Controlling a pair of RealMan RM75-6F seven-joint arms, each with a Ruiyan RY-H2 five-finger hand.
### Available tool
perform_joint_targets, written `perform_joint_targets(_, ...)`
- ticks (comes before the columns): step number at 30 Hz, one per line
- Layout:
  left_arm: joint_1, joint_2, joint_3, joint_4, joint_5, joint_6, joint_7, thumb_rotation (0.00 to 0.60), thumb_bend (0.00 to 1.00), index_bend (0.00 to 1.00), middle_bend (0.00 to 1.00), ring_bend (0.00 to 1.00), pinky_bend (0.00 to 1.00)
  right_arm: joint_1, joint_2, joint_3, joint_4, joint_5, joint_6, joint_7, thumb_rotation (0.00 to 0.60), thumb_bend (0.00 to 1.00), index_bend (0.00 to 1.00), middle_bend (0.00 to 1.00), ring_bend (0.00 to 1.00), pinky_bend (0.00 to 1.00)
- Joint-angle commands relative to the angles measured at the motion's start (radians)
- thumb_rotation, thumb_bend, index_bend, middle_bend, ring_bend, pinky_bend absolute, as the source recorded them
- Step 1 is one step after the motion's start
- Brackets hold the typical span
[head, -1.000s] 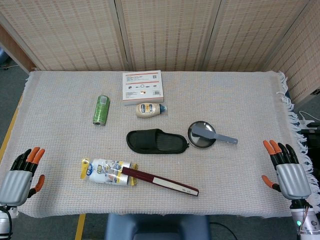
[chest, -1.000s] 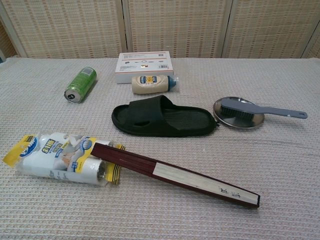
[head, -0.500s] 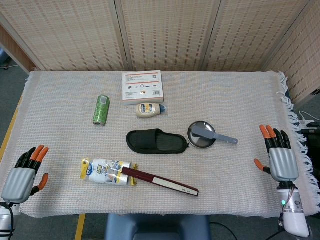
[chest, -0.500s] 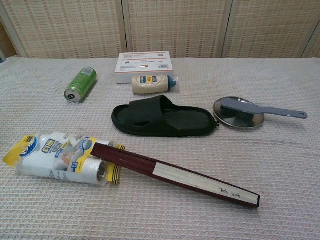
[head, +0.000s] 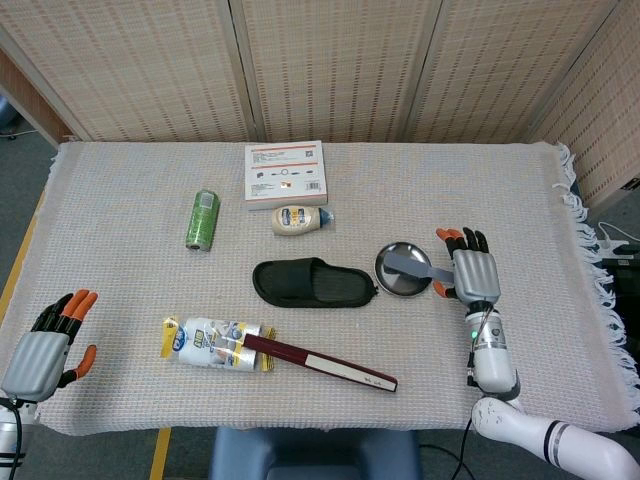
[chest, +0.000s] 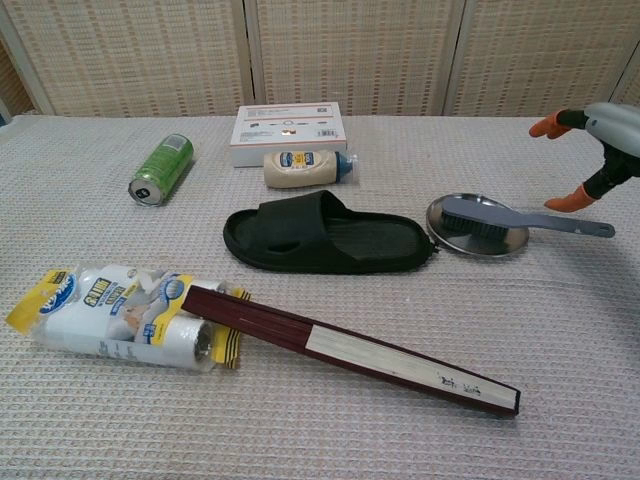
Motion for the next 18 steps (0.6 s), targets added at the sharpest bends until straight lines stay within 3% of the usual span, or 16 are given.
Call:
perform_joint_targets(1, 0.0, 0.006, 0.003, -0.001, 0.0, -0.001, -0.011, 0.6, 0.47, 0.0, 0.0, 0.0, 0.12, 0.07, -0.067, 0.018, 0.068, 0.102, -0.055, -0.049, 0.6, 0.12, 0.19, 0.14, 0.0, 0.03)
perform_joint_targets(8, -0.002, 0.014, 0.008, -0.003, -0.001, -0.009, -0.027, 0.6, 0.47, 0.0, 0.0, 0.0, 0.12, 0.142, -0.168, 0.009, 0.211, 0.152, -0.074, -0.05, 0.6, 0.12, 0.26, 0.2, 0.03, 0.07)
perform_joint_targets(18, -0.007, 0.014, 0.007, 0.007, -0.01, -0.019, -0.039, 0.6, 0.47, 0.0, 0.0, 0.0, 0.12, 0.186, -0.239, -0.01, 0.323, 0.143, -0.072, -0.033, 0.6, 0.12, 0.31, 0.24, 0.07, 0.12)
